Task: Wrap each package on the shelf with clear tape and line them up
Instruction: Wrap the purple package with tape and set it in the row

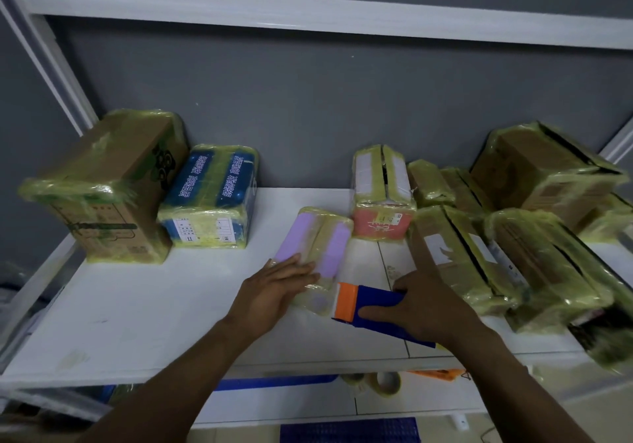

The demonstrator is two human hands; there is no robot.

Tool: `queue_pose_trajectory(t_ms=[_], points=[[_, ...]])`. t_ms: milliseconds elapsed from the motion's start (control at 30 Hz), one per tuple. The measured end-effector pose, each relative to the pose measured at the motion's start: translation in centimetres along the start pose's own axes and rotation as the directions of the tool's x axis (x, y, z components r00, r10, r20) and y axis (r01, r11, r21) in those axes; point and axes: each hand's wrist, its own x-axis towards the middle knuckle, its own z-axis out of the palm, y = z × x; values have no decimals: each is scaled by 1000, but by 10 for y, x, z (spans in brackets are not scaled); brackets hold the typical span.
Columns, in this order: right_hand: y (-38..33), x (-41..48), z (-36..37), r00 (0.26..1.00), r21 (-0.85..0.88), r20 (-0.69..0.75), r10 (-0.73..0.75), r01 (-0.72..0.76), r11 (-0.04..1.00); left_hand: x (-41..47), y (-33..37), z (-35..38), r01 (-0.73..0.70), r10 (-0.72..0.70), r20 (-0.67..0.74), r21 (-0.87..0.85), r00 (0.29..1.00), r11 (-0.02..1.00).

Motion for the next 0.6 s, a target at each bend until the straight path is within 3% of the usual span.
queue_pose_trajectory(t_ms=[167, 500, 600], points=[[14, -5, -3, 999, -8, -13, 36, -36, 999, 6, 13, 6, -24, 18, 40, 169, 999, 985], [14, 7, 8, 998, -17, -25, 62, -63, 998, 1, 12, 8, -34, 26, 110, 67, 994, 997], [13, 12, 9, 998, -32, -26, 62, -62, 998, 5, 15, 5, -41, 35, 53, 117, 998, 992]])
